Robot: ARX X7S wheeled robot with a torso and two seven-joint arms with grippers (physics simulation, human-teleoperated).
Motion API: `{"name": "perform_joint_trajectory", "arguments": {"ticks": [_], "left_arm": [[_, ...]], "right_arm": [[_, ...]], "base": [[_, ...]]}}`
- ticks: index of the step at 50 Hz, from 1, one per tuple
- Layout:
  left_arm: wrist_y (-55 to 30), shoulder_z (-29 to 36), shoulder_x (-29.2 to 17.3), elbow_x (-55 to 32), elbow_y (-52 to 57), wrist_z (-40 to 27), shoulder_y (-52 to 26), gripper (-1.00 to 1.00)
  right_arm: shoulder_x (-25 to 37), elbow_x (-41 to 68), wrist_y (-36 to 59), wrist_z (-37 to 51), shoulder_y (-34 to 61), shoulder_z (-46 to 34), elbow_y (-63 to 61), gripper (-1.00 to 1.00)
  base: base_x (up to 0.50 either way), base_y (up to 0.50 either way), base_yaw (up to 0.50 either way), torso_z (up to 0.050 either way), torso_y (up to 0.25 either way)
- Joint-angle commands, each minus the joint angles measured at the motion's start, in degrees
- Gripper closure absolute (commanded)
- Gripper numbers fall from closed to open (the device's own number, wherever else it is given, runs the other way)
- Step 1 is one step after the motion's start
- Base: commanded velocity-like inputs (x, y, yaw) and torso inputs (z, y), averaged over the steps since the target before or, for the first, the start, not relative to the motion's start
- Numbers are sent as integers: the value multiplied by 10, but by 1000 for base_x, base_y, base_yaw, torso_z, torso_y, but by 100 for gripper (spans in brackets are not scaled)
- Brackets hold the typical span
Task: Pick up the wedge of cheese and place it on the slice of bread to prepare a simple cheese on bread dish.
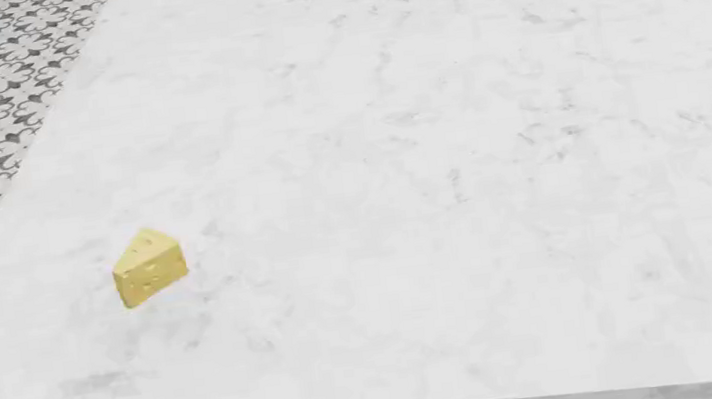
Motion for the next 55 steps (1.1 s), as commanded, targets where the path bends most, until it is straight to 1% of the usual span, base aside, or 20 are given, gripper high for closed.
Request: {"name": "perform_joint_trajectory", "arguments": {"ticks": [1, 5, 26, 29, 34, 37, 39, 40, 41, 42, 44, 45, 46, 47, 48, 49, 50, 51, 53, 55], "left_arm": [[0, 6, -6, -6, 0, -6, 0, -100], [7, 15, -13, -13, -5, -21, -2, -100], [8, 41, -36, -37, -2, -56, -3, -100], [7, 42, -37, -37, 3, -65, -2, -100], [0, 41, -43, -47, 5, -68, -9, -100], [25, 48, -45, -34, -12, -75, -10, -100], [2, 38, -48, -58, 6, -71, -12, -100], [4, 36, -47, -50, 5, -83, -13, -100], [-56, 21, -46, -73, 25, -92, -19, -100], [-94, 22, -53, -68, 61, -101, -18, -100], [-87, 32, -68, -42, 127, -108, 14, -100], [-134, 38, -74, -41, 159, -108, 19, -100], [-174, 35, -79, -61, 210, -100, 30, -100], [-185, 40, -85, -52, 236, -103, 35, -100], [-229, 43, -95, -48, 309, -105, 45, -100], [-245, 41, -98, -53, 329, -105, 46, -100], [-274, 40, -103, -55, 361, -105, 46, -100], [-280, 38, -108, -54, 386, -105, 49, -100], [-363, 14, -113, -84, 446, -106, 28, -100], [-407, 7, -120, -85, 491, -114, 9, -100]], "right_arm": [[5, 0, 0, 7, 0, -7, 0, -100], [14, 15, -1, 17, 4, -16, 8, -100], [39, 37, 5, 45, -1, -47, -5, -100], [41, 38, 3, 46, -3, -52, -11, -100], [46, 43, 11, 46, 3, -58, -7, -100], [55, 52, 23, 33, -1, -66, -26, -100], [57, 61, 42, 35, -7, -65, -49, -100], [57, 58, 59, 41, -8, -66, -59, -100], [50, 79, 95, 54, -20, -53, -111, -100], [49, 92, 125, 61, -28, -48, -151, -100], [58, 71, 192, 83, -28, -62, -218, -100], [58, 79, 209, 87, -32, -59, -253, -100], [63, 67, 234, 96, -34, -65, -287, -100], [64, 70, 250, 100, -36, -64, -304, -100], [68, 70, 295, 110, -35, -60, -358, -100], [69, 76, 316, 113, -32, -57, -377, -100], [76, 75, 358, 116, -25, -62, -417, -100], [76, 82, 380, 118, -20, -58, -439, -100], [82, 83, 436, 125, -1, -60, -487, -100], [85, 89, 483, 127, 23, -59, -515, -100]], "base": [[86, 0, 0, 0, 0], [-31, 0, 0, 0, 0], [-352, 0, 0, 0, 0], [-69, 0, 0, 0, 0], [0, 0, 0, 49, 0], [0, 0, 0, 50, 0], [0, 0, 0, 50, 0], [0, 0, 0, 50, 0], [0, 0, 0, 50, 0], [0, 0, 0, 50, 0], [0, 0, 0, 50, 0], [0, 0, 0, 50, 0], [0, 0, 0, 50, 0], [0, 0, 0, 50, 0], [0, 0, 0, 50, 0], [0, 0, 0, 50, 0], [0, 0, 0, 50, 0], [0, 0, 0, 50, 0], [0, 0, 0, 50, 0], [0, 0, 0, 50, 0]]}}
